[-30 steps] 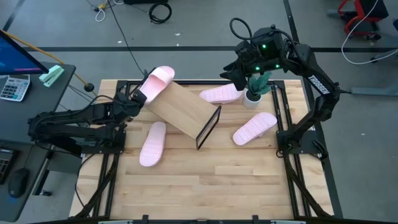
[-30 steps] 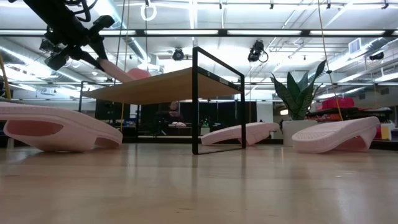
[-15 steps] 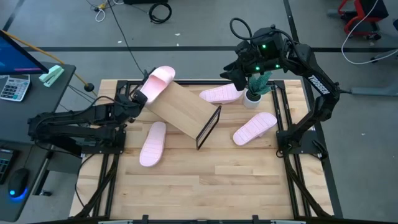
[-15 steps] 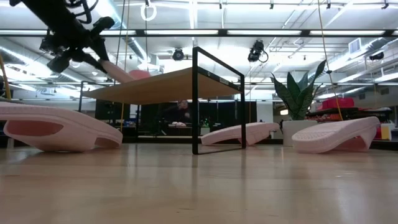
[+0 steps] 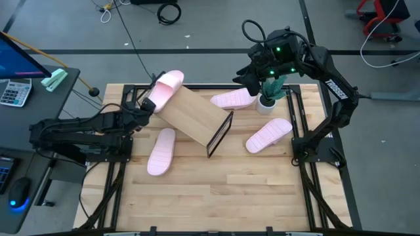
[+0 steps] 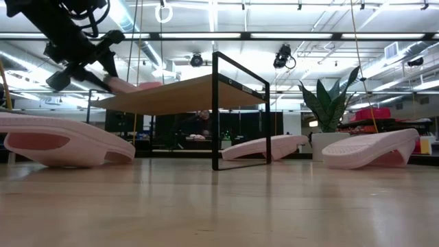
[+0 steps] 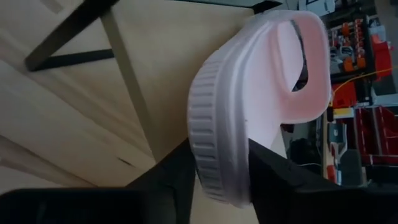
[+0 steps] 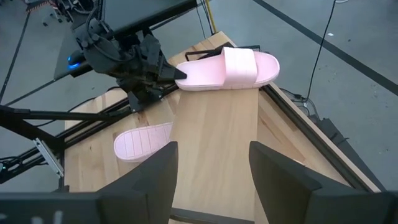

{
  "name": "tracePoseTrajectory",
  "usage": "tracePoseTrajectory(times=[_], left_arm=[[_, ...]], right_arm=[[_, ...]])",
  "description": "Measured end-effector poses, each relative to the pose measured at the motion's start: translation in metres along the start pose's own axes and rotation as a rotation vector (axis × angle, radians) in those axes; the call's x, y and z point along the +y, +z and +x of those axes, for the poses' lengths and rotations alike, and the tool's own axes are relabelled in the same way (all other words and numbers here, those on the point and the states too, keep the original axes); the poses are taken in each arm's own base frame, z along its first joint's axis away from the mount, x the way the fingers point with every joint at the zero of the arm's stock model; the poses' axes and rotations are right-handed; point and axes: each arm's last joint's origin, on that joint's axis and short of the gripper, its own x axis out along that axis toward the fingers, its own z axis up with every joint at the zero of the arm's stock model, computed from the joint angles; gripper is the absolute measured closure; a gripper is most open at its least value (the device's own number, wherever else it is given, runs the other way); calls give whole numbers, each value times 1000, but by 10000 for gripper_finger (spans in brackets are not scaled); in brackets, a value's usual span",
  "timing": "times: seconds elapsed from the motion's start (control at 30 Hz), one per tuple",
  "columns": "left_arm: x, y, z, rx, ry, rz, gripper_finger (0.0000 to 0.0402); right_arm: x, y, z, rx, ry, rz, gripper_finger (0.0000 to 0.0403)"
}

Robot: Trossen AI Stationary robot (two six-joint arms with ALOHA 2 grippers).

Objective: Pick and place slides into the shelf
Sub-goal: Put the pink slipper on the shelf

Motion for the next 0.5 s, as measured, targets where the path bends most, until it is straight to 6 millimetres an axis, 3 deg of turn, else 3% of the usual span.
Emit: tracePoseTrajectory(times=[0.5], left_arm=[[2, 10, -7, -68, -32, 75, 238]], right_arm=[[0, -1, 0, 7, -1, 1, 199]])
